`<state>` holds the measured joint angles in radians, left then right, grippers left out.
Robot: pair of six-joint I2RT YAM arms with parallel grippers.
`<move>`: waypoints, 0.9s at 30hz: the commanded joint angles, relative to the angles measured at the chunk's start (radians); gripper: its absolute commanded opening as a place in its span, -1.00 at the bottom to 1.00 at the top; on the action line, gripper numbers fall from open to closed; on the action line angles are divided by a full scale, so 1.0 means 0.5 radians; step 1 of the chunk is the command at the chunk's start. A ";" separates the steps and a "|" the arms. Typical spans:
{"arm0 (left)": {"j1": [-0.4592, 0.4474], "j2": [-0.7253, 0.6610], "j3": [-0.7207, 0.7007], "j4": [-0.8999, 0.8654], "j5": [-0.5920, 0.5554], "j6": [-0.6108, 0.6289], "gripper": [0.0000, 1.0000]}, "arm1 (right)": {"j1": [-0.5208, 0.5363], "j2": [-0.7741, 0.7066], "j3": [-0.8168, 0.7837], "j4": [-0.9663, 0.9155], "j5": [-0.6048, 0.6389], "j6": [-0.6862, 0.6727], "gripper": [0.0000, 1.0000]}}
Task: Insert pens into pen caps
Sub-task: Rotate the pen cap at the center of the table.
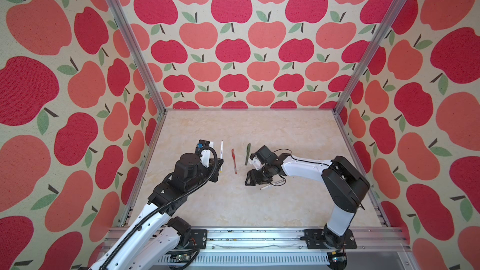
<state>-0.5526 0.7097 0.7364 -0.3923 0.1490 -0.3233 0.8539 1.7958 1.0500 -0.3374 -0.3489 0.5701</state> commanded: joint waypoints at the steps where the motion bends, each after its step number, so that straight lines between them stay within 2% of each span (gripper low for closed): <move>1: -0.011 0.024 0.070 -0.004 0.010 -0.002 -1.00 | -0.063 0.039 0.035 -0.084 0.075 -0.031 0.29; 5: -0.012 0.050 0.076 0.003 0.012 0.004 -1.00 | -0.127 0.062 0.076 -0.123 0.090 -0.077 0.29; 9: -0.012 0.057 0.076 0.008 0.011 0.006 -1.00 | -0.140 0.046 0.141 -0.181 -0.002 -0.168 0.27; 14: -0.014 0.050 0.071 0.007 -0.005 0.006 -1.00 | -0.140 -0.146 0.210 -0.344 -0.080 -0.537 0.24; 19: -0.014 0.033 0.040 0.044 -0.005 -0.016 -1.00 | -0.140 -0.302 0.336 -0.577 0.174 -1.079 0.28; 22: -0.015 0.003 -0.002 0.077 -0.011 -0.031 -1.00 | -0.140 -0.410 0.281 -0.485 0.400 -1.368 0.39; 24: -0.013 -0.022 -0.032 0.091 -0.013 -0.034 -1.00 | -0.140 -0.487 0.190 -0.347 0.454 -1.617 0.41; 26: -0.015 -0.042 -0.045 0.092 -0.020 -0.033 -1.00 | -0.142 -0.545 0.136 -0.231 0.504 -1.664 0.42; 27: -0.014 -0.053 -0.046 0.084 -0.022 -0.027 -1.00 | -0.149 -0.554 0.138 -0.185 0.550 -1.578 0.39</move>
<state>-0.5541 0.7002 0.7303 -0.3756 0.1455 -0.3237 0.7830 1.5421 1.1469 -0.4931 -0.1661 -0.1135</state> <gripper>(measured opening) 0.115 0.702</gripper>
